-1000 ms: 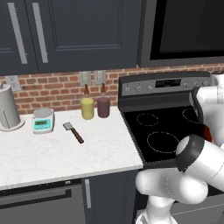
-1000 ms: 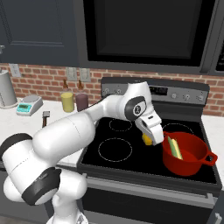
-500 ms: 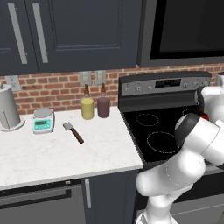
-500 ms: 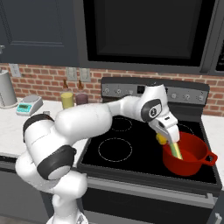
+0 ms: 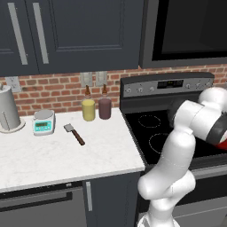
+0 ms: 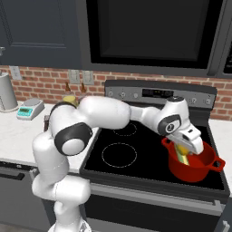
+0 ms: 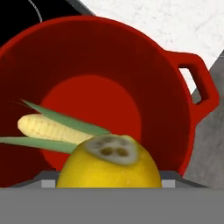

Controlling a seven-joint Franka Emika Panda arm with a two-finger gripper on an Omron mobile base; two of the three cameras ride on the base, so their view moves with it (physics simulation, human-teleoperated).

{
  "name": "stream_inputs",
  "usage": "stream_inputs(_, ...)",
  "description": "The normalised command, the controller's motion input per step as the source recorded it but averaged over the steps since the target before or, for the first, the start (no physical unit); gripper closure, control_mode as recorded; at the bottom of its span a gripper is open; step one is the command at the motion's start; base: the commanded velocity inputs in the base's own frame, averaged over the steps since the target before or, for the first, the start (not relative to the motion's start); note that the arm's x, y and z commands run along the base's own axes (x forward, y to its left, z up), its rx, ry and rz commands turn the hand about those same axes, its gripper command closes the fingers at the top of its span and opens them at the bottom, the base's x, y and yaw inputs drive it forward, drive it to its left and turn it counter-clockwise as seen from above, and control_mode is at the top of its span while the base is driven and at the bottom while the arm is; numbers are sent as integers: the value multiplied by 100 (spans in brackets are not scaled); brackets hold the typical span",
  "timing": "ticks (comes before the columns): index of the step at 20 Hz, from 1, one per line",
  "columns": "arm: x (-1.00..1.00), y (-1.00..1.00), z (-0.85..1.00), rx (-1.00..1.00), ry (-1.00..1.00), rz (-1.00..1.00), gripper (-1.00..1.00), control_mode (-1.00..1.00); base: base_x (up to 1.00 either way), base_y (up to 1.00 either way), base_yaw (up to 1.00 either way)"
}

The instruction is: Put the lemon and corn in the pot. Retrieve the spatula and lightly stir the vegetables in the pot.

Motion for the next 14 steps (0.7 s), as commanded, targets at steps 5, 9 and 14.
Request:
stream_inputs(5,21,-41,-39,5,0,16,100,-100,0,0,0)
stream_inputs(9,4,-17,-28,11,0,16,100,-100,0,0,0)
stream_inputs(14,12,-6,-23,10,0,14,-100,-100,0,0,0)
